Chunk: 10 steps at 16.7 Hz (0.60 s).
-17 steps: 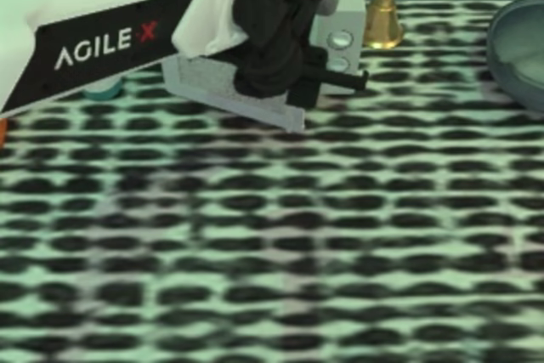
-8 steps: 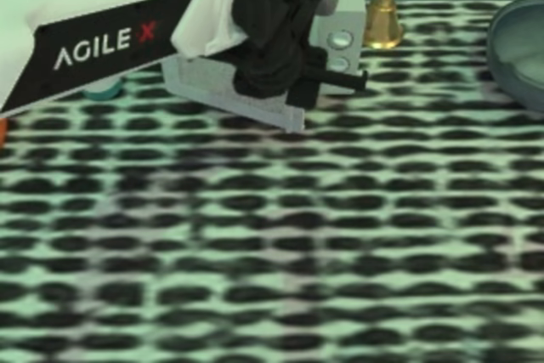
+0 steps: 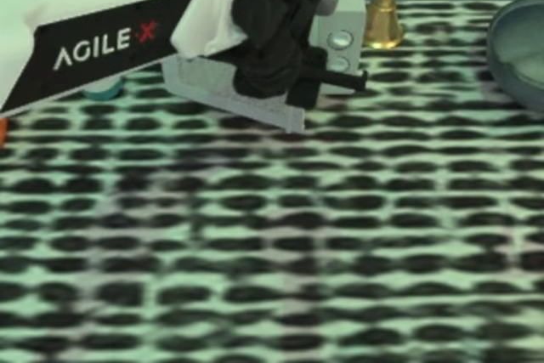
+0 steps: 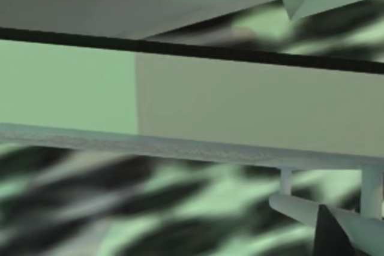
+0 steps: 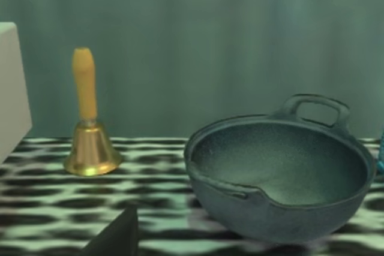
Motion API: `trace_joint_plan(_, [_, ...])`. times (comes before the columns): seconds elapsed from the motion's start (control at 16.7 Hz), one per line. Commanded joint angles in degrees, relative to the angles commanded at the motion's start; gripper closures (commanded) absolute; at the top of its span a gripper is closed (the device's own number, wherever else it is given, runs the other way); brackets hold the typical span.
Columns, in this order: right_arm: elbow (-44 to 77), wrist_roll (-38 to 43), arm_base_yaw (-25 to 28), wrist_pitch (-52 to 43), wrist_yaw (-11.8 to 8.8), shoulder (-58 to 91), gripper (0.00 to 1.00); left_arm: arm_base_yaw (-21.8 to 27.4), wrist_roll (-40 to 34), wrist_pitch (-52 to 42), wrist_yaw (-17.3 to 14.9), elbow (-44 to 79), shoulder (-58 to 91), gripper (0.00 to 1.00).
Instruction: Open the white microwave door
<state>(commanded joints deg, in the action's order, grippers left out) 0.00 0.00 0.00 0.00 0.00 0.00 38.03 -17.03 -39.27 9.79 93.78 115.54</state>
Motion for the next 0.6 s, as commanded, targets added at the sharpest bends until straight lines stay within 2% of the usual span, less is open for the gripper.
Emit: trace_joint_plan(0.6, [0.0, 0.0, 0.0, 0.0, 0.0, 0.0, 0.0, -0.6, 3.3, 1.7, -1.8, -3.6, -2.5, 1.0])
